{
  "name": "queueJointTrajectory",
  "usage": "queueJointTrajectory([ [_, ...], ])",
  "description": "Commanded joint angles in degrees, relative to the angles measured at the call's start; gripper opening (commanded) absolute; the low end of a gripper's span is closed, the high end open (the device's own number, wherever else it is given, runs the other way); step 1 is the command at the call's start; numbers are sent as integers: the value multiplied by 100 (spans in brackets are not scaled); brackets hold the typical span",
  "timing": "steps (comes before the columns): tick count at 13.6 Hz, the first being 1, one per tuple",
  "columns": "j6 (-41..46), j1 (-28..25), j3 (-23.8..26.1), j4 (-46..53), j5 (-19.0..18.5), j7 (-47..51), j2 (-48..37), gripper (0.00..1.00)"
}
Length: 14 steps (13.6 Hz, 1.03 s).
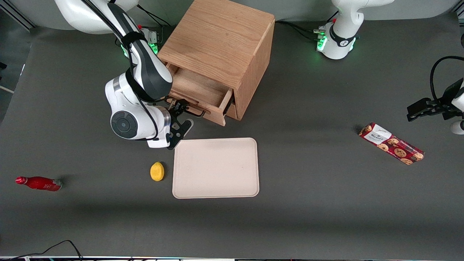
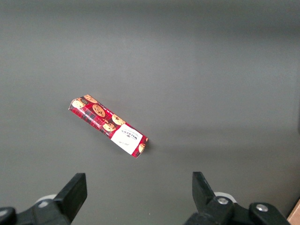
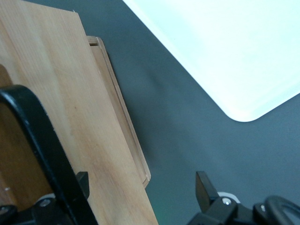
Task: Open upper drawer
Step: 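Pull the upper drawer outward from the cabinet with the right gripper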
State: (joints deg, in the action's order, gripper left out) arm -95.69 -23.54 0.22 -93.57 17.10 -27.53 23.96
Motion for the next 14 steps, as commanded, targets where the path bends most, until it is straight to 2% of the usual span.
queueJointTrajectory([
  [1, 24, 174, 30, 365, -92, -201, 302, 100],
  [14, 41, 596, 30, 1173, -163, -411, 794, 100],
])
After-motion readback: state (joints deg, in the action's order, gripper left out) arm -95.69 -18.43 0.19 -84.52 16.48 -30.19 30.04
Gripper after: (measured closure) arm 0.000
